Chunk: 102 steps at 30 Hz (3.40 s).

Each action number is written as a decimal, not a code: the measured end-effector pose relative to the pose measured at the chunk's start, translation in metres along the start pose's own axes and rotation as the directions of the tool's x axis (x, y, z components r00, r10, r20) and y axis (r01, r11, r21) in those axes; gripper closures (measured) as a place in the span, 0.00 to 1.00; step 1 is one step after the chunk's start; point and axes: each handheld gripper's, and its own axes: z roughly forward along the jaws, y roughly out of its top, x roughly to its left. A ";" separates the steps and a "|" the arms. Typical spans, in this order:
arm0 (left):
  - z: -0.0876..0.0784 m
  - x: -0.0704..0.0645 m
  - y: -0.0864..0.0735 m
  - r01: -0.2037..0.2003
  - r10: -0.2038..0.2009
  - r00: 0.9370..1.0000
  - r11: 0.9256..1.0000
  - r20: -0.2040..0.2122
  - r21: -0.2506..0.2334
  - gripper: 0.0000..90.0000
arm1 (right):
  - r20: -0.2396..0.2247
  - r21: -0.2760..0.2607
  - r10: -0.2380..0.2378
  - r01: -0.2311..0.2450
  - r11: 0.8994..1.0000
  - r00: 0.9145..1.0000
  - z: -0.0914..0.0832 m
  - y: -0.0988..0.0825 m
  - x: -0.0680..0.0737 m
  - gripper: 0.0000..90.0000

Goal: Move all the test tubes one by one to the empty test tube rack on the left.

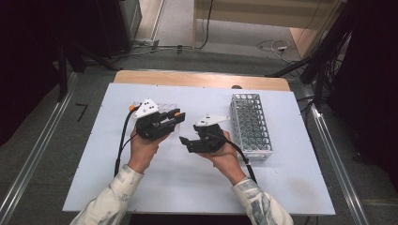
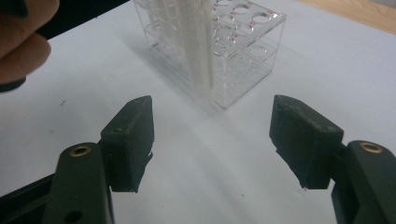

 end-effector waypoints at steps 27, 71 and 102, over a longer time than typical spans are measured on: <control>-0.002 0.050 0.010 0.082 -0.087 0.983 0.996 -0.163 -0.037 0.77 | 0.007 0.015 0.014 -0.015 1.000 1.000 -0.002 -0.009 -0.004 0.33; -0.034 0.033 -0.020 0.075 -0.071 0.966 0.997 -0.248 0.005 0.19 | 0.067 -0.046 0.074 -0.071 0.996 0.995 -0.024 -0.023 -0.027 0.33; -0.046 0.016 -0.032 0.066 -0.056 0.966 0.997 -0.252 0.032 0.14 | 0.117 -0.142 0.140 -0.123 0.982 0.983 -0.081 -0.041 -0.052 0.20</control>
